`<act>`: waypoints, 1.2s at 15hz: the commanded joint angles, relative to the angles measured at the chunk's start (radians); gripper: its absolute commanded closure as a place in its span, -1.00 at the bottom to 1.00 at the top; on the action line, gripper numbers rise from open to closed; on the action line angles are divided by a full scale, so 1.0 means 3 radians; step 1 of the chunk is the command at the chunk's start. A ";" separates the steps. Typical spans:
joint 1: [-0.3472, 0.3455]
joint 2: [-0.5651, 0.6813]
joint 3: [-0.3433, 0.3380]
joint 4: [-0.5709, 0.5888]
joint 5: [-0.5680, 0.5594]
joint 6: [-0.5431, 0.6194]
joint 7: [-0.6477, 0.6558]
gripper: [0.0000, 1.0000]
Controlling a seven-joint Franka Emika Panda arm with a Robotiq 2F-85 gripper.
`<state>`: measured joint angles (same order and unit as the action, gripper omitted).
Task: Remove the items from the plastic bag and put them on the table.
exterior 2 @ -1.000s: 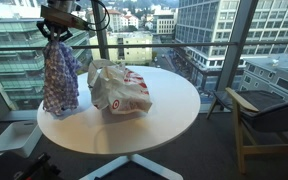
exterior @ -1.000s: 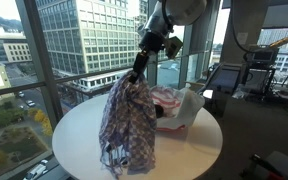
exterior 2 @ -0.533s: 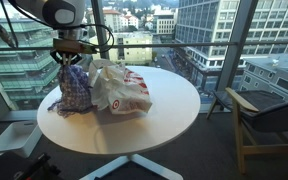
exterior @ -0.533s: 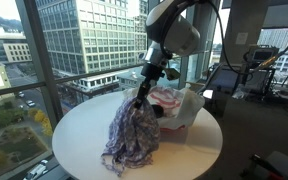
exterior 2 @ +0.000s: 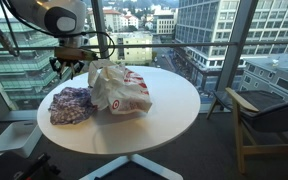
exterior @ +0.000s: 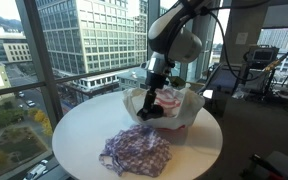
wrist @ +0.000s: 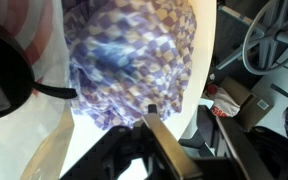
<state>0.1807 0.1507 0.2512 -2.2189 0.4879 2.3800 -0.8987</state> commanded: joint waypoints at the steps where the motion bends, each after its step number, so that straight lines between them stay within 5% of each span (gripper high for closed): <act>1: -0.0038 -0.0215 -0.0028 -0.0016 -0.0144 -0.0092 0.0305 -0.57; 4: -0.0073 -0.0255 -0.0107 0.0016 -0.0430 -0.0050 0.0498 -0.98; 7: -0.0127 -0.0290 -0.0211 0.0040 -0.0733 0.0129 0.0566 -1.00; 11: -0.0148 -0.0229 -0.0214 0.0050 -0.0672 0.0076 0.0487 -1.00; 18: -0.0306 0.0436 -0.0234 0.0653 -0.0174 0.0246 0.0782 -1.00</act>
<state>0.1140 0.1619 0.1782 -2.1478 0.3872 2.4419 -0.7098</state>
